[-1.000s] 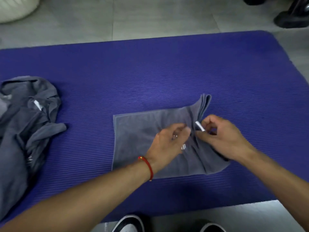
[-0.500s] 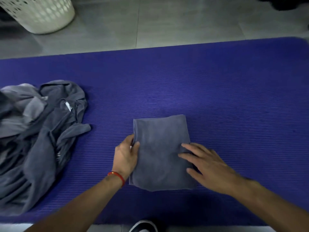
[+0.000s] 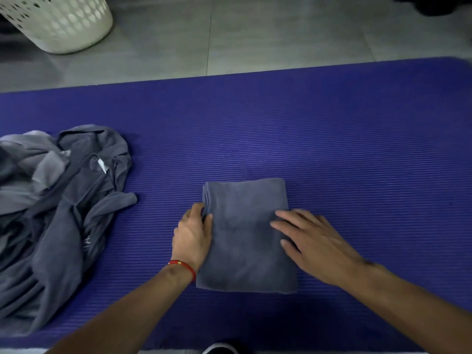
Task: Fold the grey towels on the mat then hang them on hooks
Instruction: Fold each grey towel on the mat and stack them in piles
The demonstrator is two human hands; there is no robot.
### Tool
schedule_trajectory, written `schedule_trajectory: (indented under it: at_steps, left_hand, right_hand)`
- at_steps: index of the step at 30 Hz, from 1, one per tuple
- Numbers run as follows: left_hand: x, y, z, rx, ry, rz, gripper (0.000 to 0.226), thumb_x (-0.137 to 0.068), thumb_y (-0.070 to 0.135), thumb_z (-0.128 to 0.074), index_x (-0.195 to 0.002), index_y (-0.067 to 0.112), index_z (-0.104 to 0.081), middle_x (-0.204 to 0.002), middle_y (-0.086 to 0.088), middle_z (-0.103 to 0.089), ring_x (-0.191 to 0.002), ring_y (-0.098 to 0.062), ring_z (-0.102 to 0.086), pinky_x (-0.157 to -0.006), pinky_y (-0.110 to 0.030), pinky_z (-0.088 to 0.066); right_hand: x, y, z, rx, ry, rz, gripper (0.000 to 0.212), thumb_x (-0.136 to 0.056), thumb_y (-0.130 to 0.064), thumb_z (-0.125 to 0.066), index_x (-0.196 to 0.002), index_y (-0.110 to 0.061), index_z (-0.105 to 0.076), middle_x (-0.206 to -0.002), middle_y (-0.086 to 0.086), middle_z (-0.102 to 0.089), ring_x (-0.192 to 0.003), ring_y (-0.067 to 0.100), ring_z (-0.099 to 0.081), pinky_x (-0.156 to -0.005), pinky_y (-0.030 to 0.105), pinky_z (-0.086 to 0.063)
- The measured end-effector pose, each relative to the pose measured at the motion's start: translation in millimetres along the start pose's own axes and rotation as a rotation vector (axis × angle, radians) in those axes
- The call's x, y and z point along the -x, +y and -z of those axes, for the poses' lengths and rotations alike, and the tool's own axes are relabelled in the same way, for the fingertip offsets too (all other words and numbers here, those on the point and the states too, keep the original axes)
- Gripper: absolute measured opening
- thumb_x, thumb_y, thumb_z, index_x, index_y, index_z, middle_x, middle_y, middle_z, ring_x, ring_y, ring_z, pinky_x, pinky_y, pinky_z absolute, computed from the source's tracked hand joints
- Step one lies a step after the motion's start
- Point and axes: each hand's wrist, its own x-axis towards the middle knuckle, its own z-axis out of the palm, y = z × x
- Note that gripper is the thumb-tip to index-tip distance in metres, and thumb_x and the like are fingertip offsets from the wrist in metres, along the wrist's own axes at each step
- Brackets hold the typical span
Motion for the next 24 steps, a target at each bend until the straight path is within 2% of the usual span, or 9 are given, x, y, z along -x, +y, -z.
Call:
schedule_trajectory:
  at_steps: [2, 5, 7, 9, 12, 15, 18, 22, 24]
  left_hand:
    - [0.7, -1.2, 1.0, -0.068, -0.046, -0.01, 0.026, -0.102, 0.039, -0.045, -0.122, 0.022, -0.048, -0.115, 0.0, -0.061, -0.094, -0.029, -0.063, -0.078, -0.049, -0.051]
    - [1.7, -3.3, 2.3, -0.075, -0.087, 0.027, 0.031, -0.103, 0.042, -0.041, -0.129, 0.027, -0.04, -0.127, -0.001, -0.059, -0.099, -0.031, -0.063, -0.082, -0.05, -0.049]
    - [4.9, -3.4, 0.8, -0.094, -0.12, 0.066, 0.038, -0.104, 0.044, -0.038, -0.138, 0.028, -0.034, -0.136, -0.002, -0.054, -0.102, -0.034, -0.063, -0.086, -0.051, -0.049]
    - [7.6, -2.0, -2.1, -0.153, -0.163, 0.099, 0.047, -0.105, 0.047, -0.032, -0.147, 0.026, -0.026, -0.143, -0.003, -0.048, -0.104, -0.037, -0.062, -0.088, -0.051, -0.048]
    - [5.5, 0.5, -2.9, -0.173, -0.193, 0.121, 0.055, -0.105, 0.049, -0.028, -0.154, 0.027, -0.018, -0.148, -0.001, -0.044, -0.11, -0.036, -0.062, -0.093, -0.051, -0.047]
    - [2.5, -1.3, 0.2, -0.135, -0.167, 0.122, 0.055, -0.104, 0.049, -0.033, -0.154, 0.028, -0.023, -0.148, 0.001, -0.048, -0.116, -0.03, -0.061, -0.096, -0.049, -0.045]
    - [2.3, -1.7, 1.4, -0.155, -0.11, 0.065, 0.05, -0.104, 0.047, -0.039, -0.149, 0.028, -0.03, -0.135, -0.001, -0.059, -0.106, -0.024, -0.065, -0.085, -0.044, -0.052]
    - [-0.8, -0.7, 2.8, -0.136, -0.127, 0.098, 0.052, -0.102, 0.048, -0.042, -0.148, 0.028, -0.028, -0.127, -0.003, -0.062, -0.102, -0.027, -0.065, -0.081, -0.044, -0.053]
    - [-2.7, 6.5, 3.6, -0.254, -0.066, 0.025, 0.051, -0.101, 0.041, -0.047, -0.147, 0.024, -0.032, -0.129, -0.007, -0.057, -0.101, -0.03, -0.063, -0.08, -0.046, -0.052]
  right_hand:
    - [-16.9, 5.6, 2.3, 0.087, 0.028, 0.028, 0.053, -0.103, -0.041, -0.032, -0.154, -0.029, -0.039, -0.167, -0.004, -0.023, -0.151, 0.018, -0.027, -0.115, 0.046, -0.039]
    - [-46.0, 17.9, 3.9, 0.171, -0.021, 0.07, 0.059, -0.105, -0.047, -0.017, -0.162, -0.034, -0.007, -0.17, -0.007, 0.009, -0.157, 0.019, 0.007, -0.126, 0.05, -0.012]
    - [-60.6, 28.8, 2.9, 0.199, -0.106, 0.09, 0.061, -0.102, -0.055, -0.004, -0.159, -0.04, 0.01, -0.166, -0.014, 0.022, -0.154, 0.015, 0.021, -0.127, 0.053, -0.007]
    - [-69.8, 35.9, 2.9, 0.138, -0.207, 0.078, 0.06, -0.104, -0.059, -0.009, -0.157, -0.045, 0.014, -0.163, -0.02, 0.028, -0.152, 0.011, 0.025, -0.127, 0.051, -0.007]
    - [-85.7, 35.2, 6.4, -0.023, -0.063, -0.045, 0.059, -0.105, -0.055, -0.031, -0.159, -0.038, -0.016, -0.17, -0.006, -0.003, -0.155, 0.022, -0.008, -0.121, 0.048, -0.028]
    - [-104.4, 31.9, 12.5, -0.132, 0.043, -0.213, 0.058, -0.102, -0.052, -0.046, -0.152, -0.023, -0.038, -0.15, 0.002, -0.047, -0.136, 0.025, -0.041, -0.111, 0.044, -0.04]
    - [-117.8, 28.1, 21.2, -0.22, 0.0, -0.294, 0.047, -0.096, -0.044, -0.064, -0.133, -0.016, -0.058, -0.129, 0.002, -0.059, -0.122, 0.021, -0.054, -0.102, 0.034, -0.045]
    - [-126.9, 24.7, 43.6, -0.399, -0.142, -0.426, 0.021, -0.09, -0.031, -0.075, -0.099, -0.011, -0.074, -0.098, 0.001, -0.073, -0.091, 0.018, -0.069, -0.074, 0.029, -0.056]
    - [-118.6, 32.6, 51.4, -0.465, -0.136, -0.489, 0.018, -0.088, -0.031, -0.077, -0.096, -0.014, -0.075, -0.094, -0.002, -0.072, -0.089, 0.015, -0.068, -0.076, 0.029, -0.056]
